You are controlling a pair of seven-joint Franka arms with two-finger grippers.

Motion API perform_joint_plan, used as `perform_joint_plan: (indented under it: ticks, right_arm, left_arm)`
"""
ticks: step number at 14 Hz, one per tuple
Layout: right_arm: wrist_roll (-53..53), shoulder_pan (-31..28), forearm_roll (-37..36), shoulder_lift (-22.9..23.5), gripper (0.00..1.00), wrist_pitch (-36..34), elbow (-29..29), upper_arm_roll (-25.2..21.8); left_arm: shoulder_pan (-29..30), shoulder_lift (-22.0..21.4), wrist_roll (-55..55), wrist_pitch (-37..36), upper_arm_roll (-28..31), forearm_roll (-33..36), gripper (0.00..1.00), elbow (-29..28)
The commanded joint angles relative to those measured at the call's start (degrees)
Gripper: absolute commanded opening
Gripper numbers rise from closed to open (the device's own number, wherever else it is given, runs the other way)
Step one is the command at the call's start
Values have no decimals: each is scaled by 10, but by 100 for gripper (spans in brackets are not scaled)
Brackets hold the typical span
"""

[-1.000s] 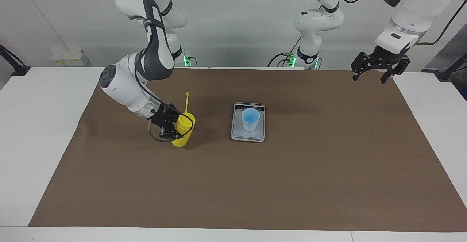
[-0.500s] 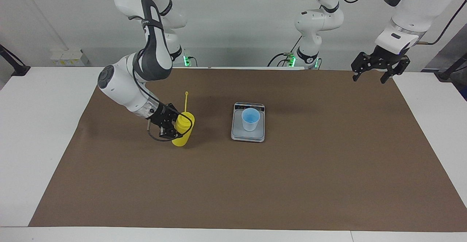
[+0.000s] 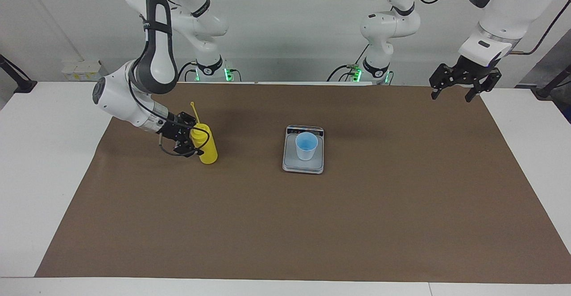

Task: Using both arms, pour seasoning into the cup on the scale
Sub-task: 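Turn the bottle upright and set it back down with the right gripper, then open the right gripper and draw it back from the bottle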

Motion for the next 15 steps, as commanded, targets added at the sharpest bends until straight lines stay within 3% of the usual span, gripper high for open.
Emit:
perform_joint_plan:
  ticks: [1, 8, 11, 15]
  right_arm:
    - [-49, -17, -44, -14, 100, 3, 20, 3]
    - [-212, -4, -213, -77, 100, 3, 57, 9]
    - [-345, 32, -242, -98, 100, -7, 57, 11]
    - [-350, 114, -375, -102, 100, -24, 75, 13]
  left_arm:
    - [-1, -14, 8, 3, -5, -2, 100, -22]
    - [1, -19, 8, 11, -6, -2, 100, -27]
    - [2, -19, 8, 5, -6, -2, 100, -27]
    - [2, -19, 14, 10, -6, -2, 100, -27]
